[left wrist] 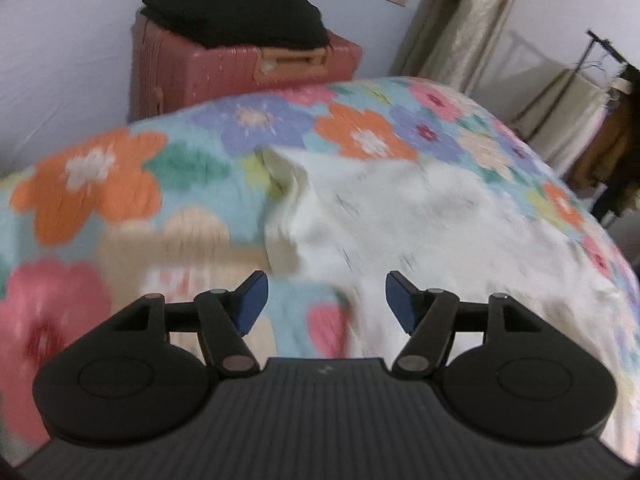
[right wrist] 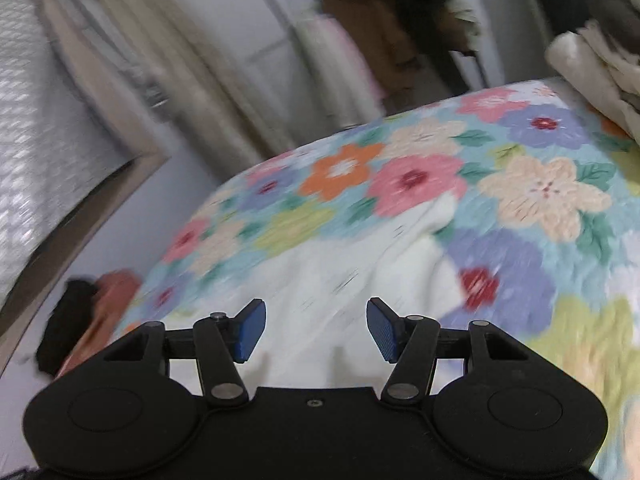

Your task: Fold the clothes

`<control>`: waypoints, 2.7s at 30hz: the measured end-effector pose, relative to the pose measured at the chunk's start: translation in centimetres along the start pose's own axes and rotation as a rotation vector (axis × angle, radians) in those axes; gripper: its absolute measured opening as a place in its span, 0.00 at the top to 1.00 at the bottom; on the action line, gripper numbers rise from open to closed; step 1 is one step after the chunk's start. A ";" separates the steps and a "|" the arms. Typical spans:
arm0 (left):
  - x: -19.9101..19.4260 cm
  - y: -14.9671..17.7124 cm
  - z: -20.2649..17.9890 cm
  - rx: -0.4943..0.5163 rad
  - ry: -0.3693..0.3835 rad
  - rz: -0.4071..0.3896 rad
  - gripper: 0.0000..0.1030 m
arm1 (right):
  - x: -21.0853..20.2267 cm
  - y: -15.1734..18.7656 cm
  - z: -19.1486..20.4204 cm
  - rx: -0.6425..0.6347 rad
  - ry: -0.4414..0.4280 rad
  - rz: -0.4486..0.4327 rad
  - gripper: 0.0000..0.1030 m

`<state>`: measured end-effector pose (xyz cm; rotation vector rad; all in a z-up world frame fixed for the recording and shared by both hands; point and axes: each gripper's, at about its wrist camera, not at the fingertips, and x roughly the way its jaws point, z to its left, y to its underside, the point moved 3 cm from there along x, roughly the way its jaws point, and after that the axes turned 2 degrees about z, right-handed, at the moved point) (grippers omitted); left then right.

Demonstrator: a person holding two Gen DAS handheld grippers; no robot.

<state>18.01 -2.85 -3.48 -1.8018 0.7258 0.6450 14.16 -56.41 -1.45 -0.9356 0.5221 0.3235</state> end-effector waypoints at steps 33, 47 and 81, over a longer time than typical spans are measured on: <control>-18.7 21.6 -10.9 0.352 0.152 0.041 0.21 | -22.8 20.9 10.7 -0.400 0.062 0.228 0.21; -20.2 27.0 -14.1 0.533 0.077 0.108 0.01 | -25.4 23.1 7.1 -0.385 0.138 0.278 0.21; -19.0 27.1 -13.6 0.500 0.051 0.204 0.00 | -25.4 23.6 5.3 -0.346 0.160 0.234 0.21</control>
